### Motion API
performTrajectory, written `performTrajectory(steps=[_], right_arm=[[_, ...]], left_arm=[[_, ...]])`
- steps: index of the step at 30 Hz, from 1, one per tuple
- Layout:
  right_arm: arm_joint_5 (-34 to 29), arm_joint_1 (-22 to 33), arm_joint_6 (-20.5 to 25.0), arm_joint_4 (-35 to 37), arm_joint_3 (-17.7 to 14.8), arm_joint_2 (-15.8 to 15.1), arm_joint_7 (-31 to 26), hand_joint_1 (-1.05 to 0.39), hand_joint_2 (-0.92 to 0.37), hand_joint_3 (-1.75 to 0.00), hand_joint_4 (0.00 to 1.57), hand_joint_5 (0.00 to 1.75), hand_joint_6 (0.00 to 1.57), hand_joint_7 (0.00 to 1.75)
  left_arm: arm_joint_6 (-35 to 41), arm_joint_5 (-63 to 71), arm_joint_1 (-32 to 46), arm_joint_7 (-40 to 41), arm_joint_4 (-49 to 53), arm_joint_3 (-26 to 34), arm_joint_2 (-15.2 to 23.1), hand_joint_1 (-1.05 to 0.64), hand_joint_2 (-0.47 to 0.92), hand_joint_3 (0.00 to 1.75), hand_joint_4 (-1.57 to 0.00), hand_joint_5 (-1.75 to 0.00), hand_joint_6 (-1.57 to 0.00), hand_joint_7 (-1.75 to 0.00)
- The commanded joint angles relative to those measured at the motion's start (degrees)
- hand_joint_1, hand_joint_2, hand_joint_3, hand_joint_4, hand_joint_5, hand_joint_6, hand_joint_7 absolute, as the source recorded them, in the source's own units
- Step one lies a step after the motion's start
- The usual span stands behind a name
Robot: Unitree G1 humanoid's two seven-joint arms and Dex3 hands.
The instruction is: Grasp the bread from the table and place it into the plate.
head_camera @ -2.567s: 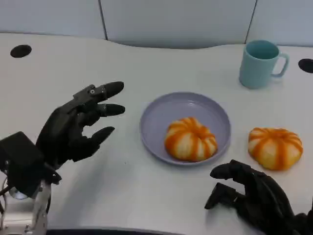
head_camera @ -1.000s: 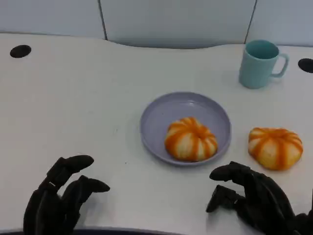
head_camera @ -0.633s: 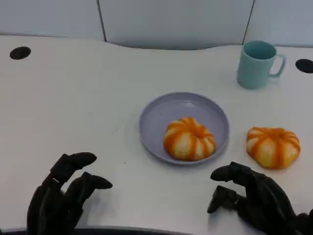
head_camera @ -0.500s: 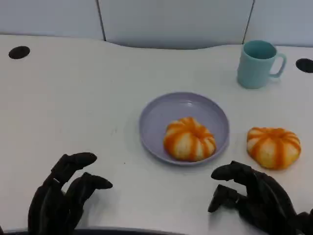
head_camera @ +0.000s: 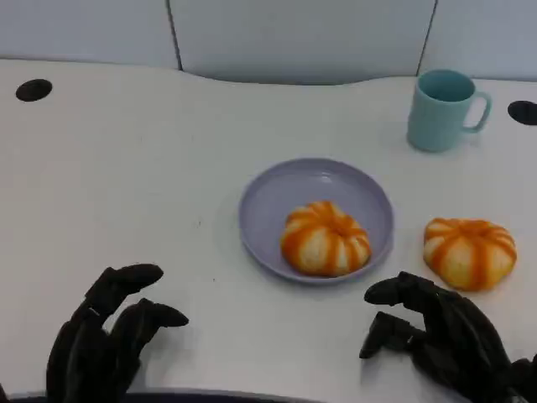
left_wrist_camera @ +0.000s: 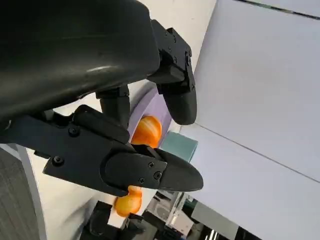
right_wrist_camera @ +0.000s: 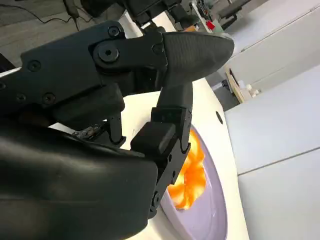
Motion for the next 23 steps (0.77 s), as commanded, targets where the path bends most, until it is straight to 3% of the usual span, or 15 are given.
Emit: performTrajectory(steps=[1,23], right_arm=[[-0.46,1.28,1.0,-0.37,-0.22,-1.1,-0.43,-0.51,-0.92,-0.41,0.72,1.34,0.79,0.84],[-0.23,1.99,2.16,-1.81,-0.2,-0.8,-0.63,-0.51,-0.92,-0.39,0.73,1.34,0.8,0.83]], left_arm=[[-1.25,1.41,-0.22,-0.19,0.29,0.35,0.97,-0.74,0.92,0.21,-0.25,-1.68,-0.3,-1.19],[-4.46,4.52,0.37,-0.16,0.82,0.29,1.4,-0.75,0.92,0.22,-0.28,-1.66,-0.29,-1.22]])
